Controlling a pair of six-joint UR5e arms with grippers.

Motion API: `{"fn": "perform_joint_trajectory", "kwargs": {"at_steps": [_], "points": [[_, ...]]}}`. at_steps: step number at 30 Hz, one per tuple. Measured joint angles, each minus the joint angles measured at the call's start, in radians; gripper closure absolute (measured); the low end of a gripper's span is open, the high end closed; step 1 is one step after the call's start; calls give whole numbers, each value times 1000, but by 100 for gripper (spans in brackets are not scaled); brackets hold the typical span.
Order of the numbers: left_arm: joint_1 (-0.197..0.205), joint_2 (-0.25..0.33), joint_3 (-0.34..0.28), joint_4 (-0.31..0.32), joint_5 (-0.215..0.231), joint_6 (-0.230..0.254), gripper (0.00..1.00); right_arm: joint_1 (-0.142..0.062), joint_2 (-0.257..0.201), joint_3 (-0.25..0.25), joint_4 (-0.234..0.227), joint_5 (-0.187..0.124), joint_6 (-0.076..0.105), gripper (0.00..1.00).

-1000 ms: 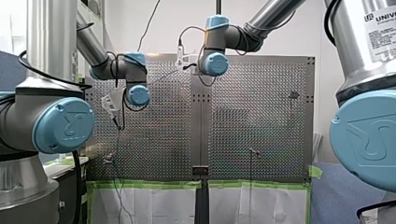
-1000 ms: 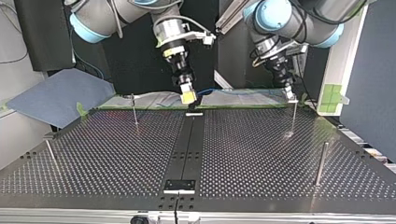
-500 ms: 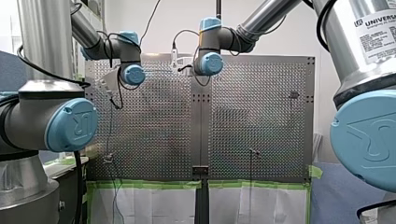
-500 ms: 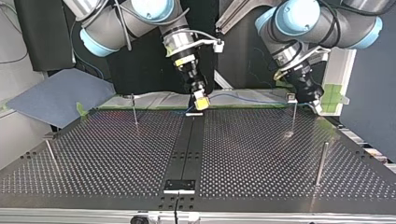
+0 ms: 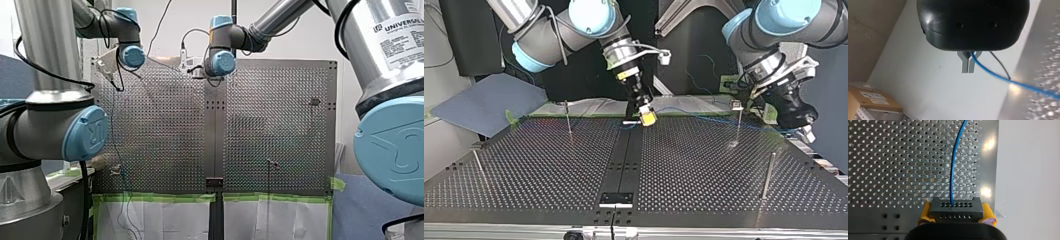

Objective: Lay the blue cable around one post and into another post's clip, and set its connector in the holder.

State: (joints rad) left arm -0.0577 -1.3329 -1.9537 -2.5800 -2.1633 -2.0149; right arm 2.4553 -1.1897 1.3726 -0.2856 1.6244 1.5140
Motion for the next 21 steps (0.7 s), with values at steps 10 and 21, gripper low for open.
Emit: {"fn": "perform_joint_trajectory", "kwargs": {"at_steps": [10, 21], "points": [[80, -52, 76, -31, 80, -1, 100, 1, 19, -83, 6, -1, 2, 100], [172, -112, 113, -30, 172, -43, 100, -5, 26, -172, -6, -3, 2, 100]]}}
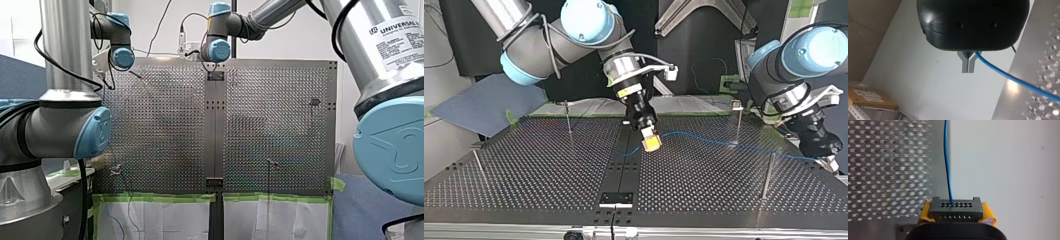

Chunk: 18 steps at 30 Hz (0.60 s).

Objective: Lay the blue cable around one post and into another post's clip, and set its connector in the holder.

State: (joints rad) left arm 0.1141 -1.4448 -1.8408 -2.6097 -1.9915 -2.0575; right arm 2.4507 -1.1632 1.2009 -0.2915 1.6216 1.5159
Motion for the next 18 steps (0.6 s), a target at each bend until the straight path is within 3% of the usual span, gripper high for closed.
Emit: {"fn": "perform_joint_trajectory", "kwargs": {"at_steps": [7, 18], "points": [[58, -62, 52, 0, 60, -17, 100, 2, 47, -64, 29, 1, -7, 100], [75, -146, 98, 9, 143, -67, 100, -4, 101, -169, 20, 7, -9, 100]]}}
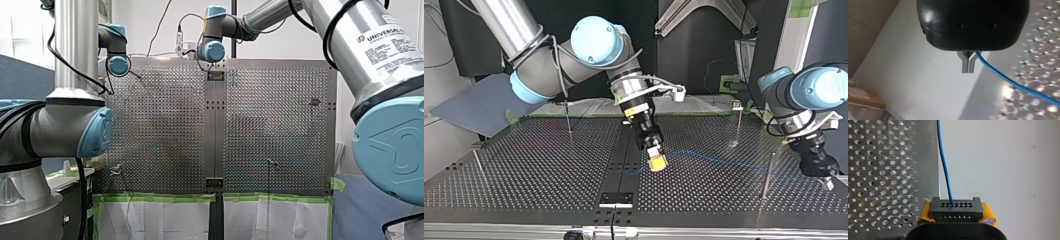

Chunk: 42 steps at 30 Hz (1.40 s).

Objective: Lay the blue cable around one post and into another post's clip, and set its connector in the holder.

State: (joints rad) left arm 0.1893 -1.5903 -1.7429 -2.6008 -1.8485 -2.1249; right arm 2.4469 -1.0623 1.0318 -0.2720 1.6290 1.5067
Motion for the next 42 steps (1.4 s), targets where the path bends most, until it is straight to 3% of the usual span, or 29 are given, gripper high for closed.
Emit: {"fn": "perform_joint_trajectory", "kwargs": {"at_steps": [4, 12, 20, 28, 42], "points": [[1, -37, 2, 12, 28, -6, 100, -1, 9, -38, 8, 9, 0, 100], [15, -72, 1, 26, 34, -25, 100, -2, 15, -89, 25, 33, -3, 100], [23, -74, -8, 28, 40, -27, 100, -2, 19, -91, 60, 51, -15, 100], [12, -111, -27, 49, 93, -28, 100, -2, 29, -89, 91, 81, -18, 100], [7, -148, -33, 69, 109, -73, 100, -15, 105, -70, 163, 128, -33, 100]]}}
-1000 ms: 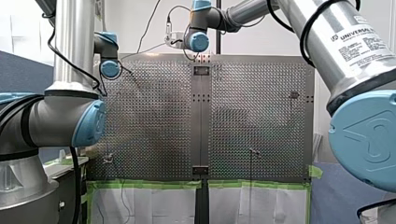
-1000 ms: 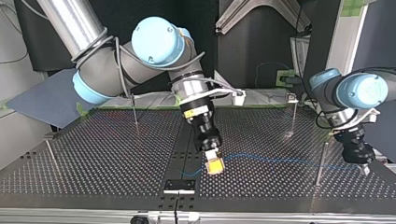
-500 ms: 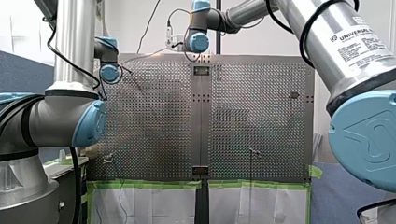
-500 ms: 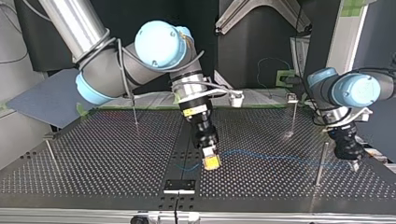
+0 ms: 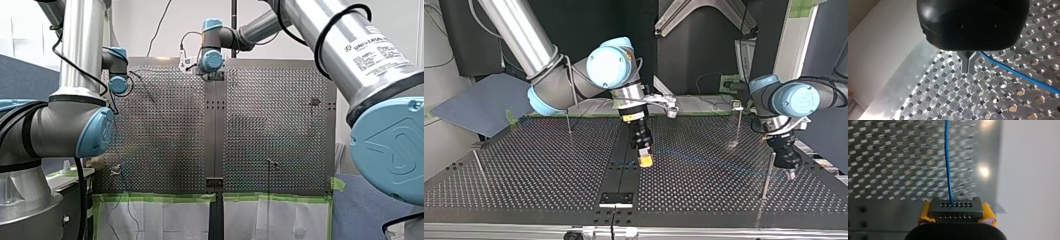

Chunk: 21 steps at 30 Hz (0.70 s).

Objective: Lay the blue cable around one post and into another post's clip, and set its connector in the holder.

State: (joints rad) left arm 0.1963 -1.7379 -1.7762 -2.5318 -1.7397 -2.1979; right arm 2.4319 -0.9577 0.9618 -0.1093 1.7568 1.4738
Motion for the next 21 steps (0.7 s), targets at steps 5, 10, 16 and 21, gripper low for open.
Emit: {"fn": "perform_joint_trajectory", "kwargs": {"at_steps": [5, 10, 16, 21], "points": [[-3, 0, -11, 1, 1, -2, 100, -6, 5, 36, -22, 10, -3, 100], [-7, 0, -31, 5, -8, -3, 92, -11, 7, 82, -56, 12, -3, 100], [-12, 0, -36, 2, -10, -38, 90, -14, 7, 138, -69, 27, -4, 100], [-18, 0, -42, -13, -25, -66, 86, -25, 7, 182, -101, 32, 0, 100]]}}
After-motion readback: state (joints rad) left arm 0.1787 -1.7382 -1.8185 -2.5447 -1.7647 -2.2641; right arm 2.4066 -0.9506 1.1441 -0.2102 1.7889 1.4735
